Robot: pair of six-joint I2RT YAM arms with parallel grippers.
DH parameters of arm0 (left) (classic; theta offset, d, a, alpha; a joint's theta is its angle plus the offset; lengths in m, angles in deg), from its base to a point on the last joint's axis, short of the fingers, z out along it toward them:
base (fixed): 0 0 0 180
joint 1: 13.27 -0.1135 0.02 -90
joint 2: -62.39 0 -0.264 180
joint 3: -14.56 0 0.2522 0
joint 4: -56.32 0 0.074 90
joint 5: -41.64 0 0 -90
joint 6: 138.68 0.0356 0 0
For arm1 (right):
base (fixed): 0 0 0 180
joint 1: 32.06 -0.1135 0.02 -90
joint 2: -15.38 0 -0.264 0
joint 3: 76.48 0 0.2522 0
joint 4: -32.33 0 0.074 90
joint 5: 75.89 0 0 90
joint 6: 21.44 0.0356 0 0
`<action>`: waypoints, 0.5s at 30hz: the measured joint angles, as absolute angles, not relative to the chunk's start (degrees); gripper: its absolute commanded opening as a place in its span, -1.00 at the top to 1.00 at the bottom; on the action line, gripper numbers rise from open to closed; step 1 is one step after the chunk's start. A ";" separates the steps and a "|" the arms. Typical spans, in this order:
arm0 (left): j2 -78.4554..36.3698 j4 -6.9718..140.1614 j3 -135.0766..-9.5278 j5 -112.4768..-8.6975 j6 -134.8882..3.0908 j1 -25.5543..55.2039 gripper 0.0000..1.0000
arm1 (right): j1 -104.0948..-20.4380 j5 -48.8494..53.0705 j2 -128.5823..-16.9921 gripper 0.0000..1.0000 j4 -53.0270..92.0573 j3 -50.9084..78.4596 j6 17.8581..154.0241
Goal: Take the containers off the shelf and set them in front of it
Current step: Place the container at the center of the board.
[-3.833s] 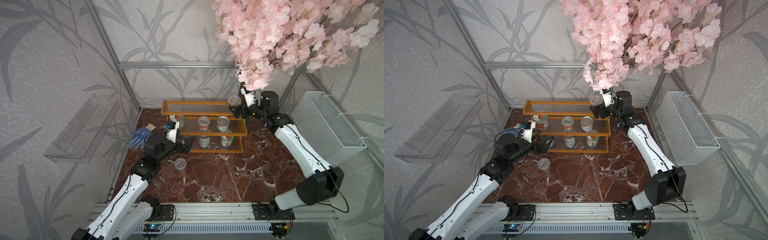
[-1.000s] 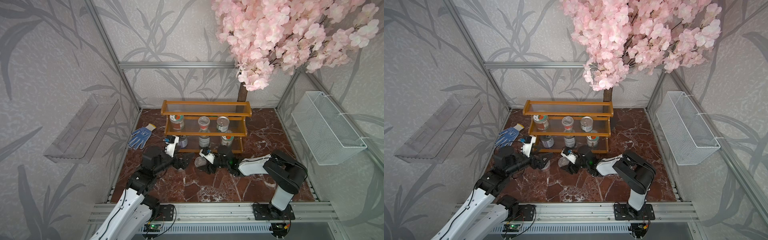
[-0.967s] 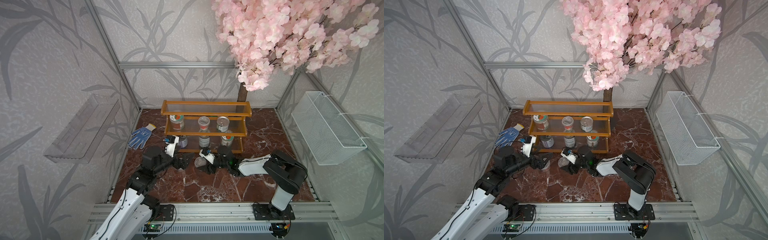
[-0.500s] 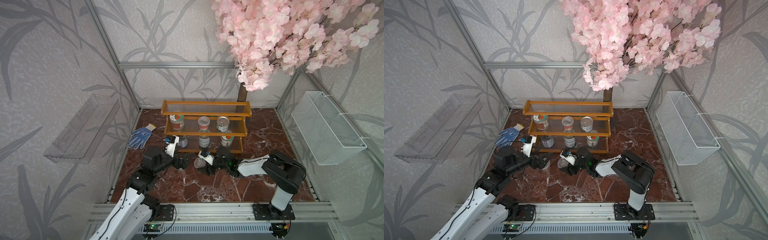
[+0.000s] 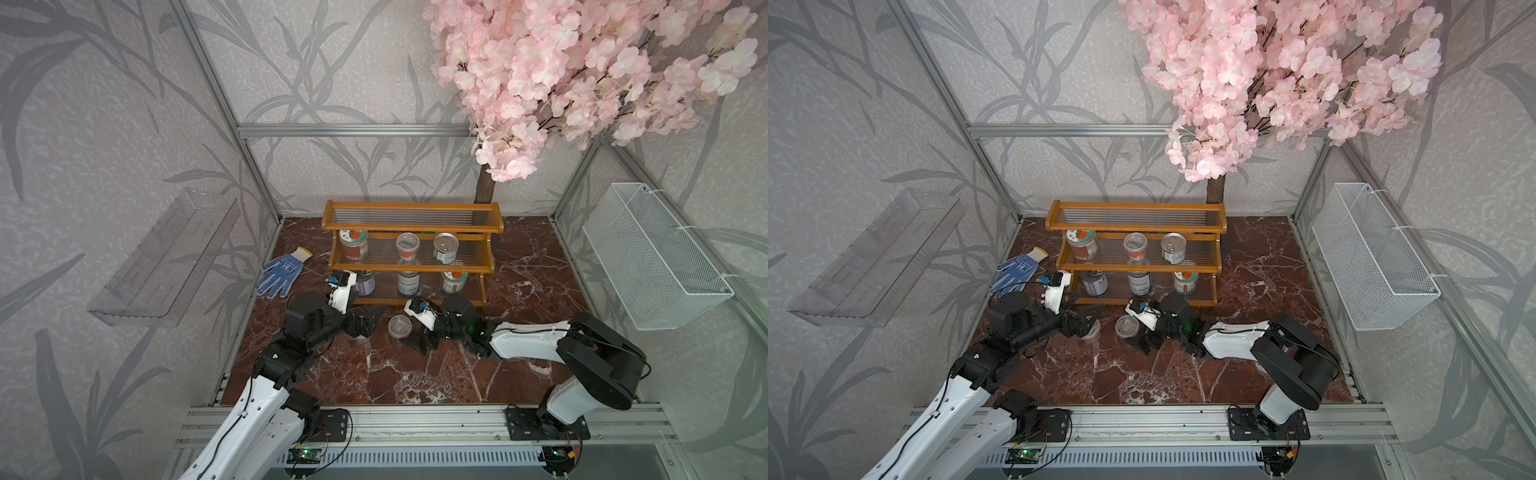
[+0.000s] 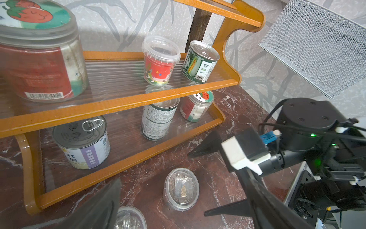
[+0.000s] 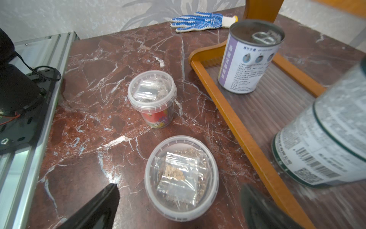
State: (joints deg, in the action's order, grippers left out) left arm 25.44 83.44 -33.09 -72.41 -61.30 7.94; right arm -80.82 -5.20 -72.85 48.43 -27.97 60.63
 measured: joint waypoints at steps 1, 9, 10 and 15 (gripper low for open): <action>25.44 83.44 -33.09 -72.39 -61.30 7.94 -1.00 | -80.82 -4.92 -71.32 -0.98 47.71 -28.52 60.79; 25.44 83.38 -32.78 -72.24 -61.32 7.94 -1.00 | -79.15 3.06 -55.36 -0.98 39.27 -29.98 64.83; 25.44 83.38 -32.67 -72.24 -61.32 7.94 -1.00 | -78.83 4.33 -53.94 -0.98 38.51 -29.83 65.46; 25.44 83.31 -32.56 -72.24 -61.32 7.94 -1.00 | -76.05 14.89 -49.42 -0.98 33.50 -26.22 70.36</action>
State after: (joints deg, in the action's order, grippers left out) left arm 25.44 83.31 -32.56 -72.24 -61.32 7.94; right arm -76.05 14.89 -49.42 33.50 -26.22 70.36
